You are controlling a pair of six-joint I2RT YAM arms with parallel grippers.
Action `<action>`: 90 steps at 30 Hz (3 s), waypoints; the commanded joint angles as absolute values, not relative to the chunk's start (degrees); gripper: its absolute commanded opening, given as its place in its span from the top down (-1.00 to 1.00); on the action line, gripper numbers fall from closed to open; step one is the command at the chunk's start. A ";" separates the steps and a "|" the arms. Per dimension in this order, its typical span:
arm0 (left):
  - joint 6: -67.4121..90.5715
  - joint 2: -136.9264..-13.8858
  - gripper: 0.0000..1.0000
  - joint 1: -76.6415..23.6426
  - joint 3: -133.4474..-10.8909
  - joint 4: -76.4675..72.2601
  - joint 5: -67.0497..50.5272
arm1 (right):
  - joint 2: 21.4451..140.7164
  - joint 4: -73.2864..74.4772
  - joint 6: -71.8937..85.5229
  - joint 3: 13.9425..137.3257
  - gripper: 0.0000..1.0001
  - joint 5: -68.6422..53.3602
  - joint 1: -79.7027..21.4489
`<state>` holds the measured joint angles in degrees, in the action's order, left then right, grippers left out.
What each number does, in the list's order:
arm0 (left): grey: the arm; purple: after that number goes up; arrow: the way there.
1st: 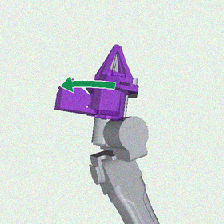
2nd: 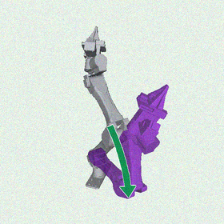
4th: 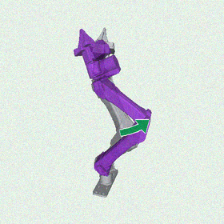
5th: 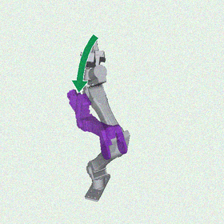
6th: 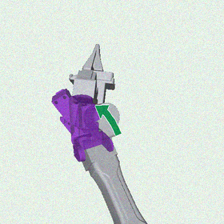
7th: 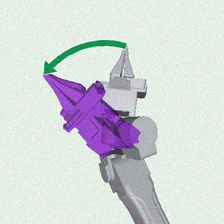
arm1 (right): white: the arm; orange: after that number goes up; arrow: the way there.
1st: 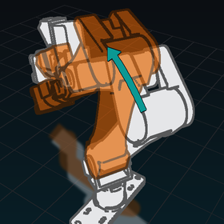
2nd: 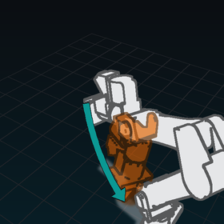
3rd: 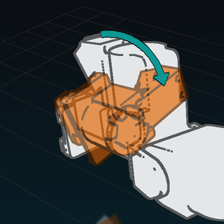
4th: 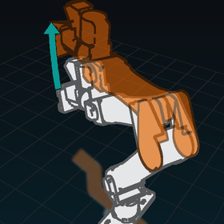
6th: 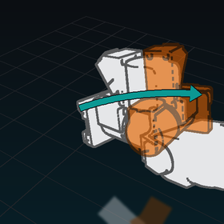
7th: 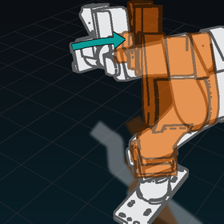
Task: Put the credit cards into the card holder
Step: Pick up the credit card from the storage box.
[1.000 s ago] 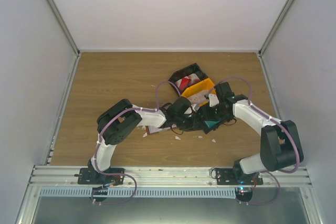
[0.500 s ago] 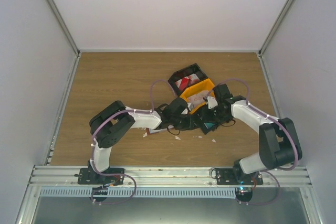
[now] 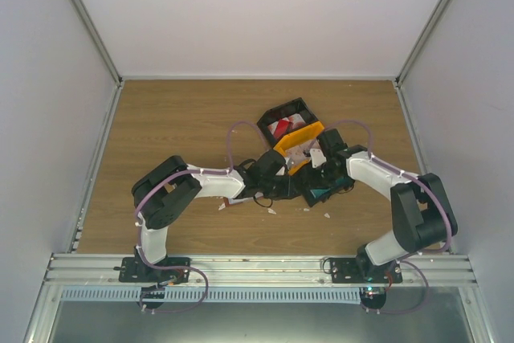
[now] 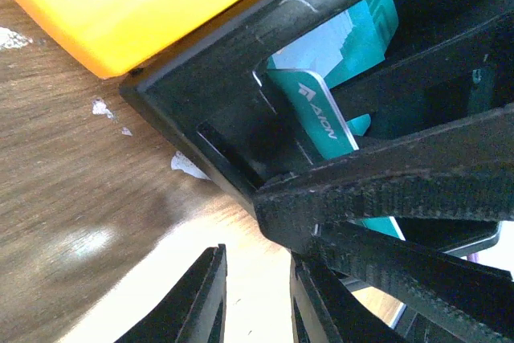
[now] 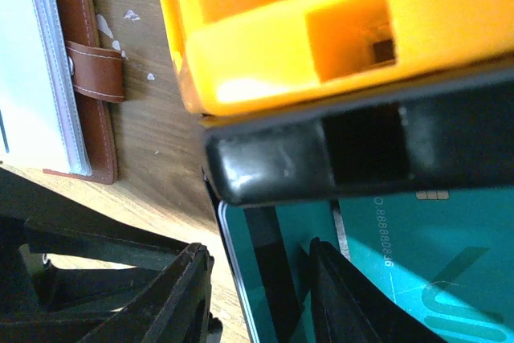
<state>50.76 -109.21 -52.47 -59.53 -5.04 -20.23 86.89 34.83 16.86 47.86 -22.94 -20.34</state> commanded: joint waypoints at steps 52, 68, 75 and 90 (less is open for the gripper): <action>48.80 -98.69 -0.62 -48.47 -55.20 -22.64 -32.01 | 64.86 34.48 18.44 51.74 0.99 -38.22 -9.37; 48.24 -91.19 -0.66 -44.64 -54.11 -33.42 -38.51 | 59.08 26.98 23.20 48.50 0.99 -61.60 -5.62; 50.86 -90.26 -0.56 -42.65 -52.37 -35.84 -38.53 | 58.93 25.84 22.99 47.69 0.99 -64.07 -5.49; 54.82 -91.94 0.29 -41.57 -52.94 -41.30 -47.06 | 58.71 21.47 25.46 46.15 0.99 -67.06 -5.46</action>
